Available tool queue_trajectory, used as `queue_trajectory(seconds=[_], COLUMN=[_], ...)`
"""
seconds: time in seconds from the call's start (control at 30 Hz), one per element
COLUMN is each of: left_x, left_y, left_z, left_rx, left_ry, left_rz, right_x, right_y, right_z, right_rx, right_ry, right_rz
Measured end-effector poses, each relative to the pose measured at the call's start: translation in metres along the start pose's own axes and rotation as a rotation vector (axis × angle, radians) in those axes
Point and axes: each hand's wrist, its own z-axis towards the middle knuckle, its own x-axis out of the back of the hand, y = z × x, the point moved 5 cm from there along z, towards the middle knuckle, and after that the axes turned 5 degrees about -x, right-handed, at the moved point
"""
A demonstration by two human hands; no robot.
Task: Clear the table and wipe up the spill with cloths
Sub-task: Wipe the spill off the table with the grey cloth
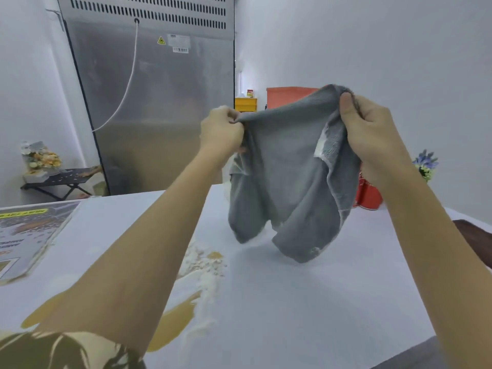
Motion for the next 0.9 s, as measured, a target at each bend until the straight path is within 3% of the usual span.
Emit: queue_trajectory(seconds=[0.07, 0.13, 0.2, 0.37, 0.57, 0.63, 0.7, 0.8, 0.9], left_x=[0.001, -0.006, -0.017, -0.015, -0.014, -0.013, -0.006, 0.01, 0.012], left_y=[0.013, 0.011, -0.007, -0.038, -0.043, -0.05, -0.046, -0.013, 0.018], left_z=[0.01, 0.009, 0.003, -0.006, -0.015, -0.018, -0.01, 0.021, 0.041], left_rx=[-0.058, -0.066, -0.03, 0.068, 0.184, 0.257, 0.246, 0.082, -0.055], left_ry=[0.071, 0.03, -0.04, -0.016, -0.25, -0.316, -0.201, 0.109, 0.21], left_rz=[-0.002, 0.062, 0.106, 0.125, 0.327, 0.289, 0.212, 0.053, -0.093], right_x=[0.0, -0.005, -0.01, -0.023, -0.04, -0.042, -0.042, -0.037, -0.027], right_y=[0.0, 0.003, 0.008, 0.005, -0.003, -0.003, -0.005, -0.014, -0.009], right_z=[-0.004, -0.009, -0.014, -0.016, -0.012, -0.014, -0.016, -0.016, -0.019], right_rx=[-0.016, -0.04, -0.06, -0.053, -0.015, -0.026, -0.045, -0.09, -0.19], right_ry=[-0.013, -0.052, -0.08, -0.116, -0.129, -0.145, -0.149, -0.154, -0.123], right_rz=[0.047, 0.057, 0.031, 0.013, 0.004, 0.012, 0.053, 0.236, 0.378])
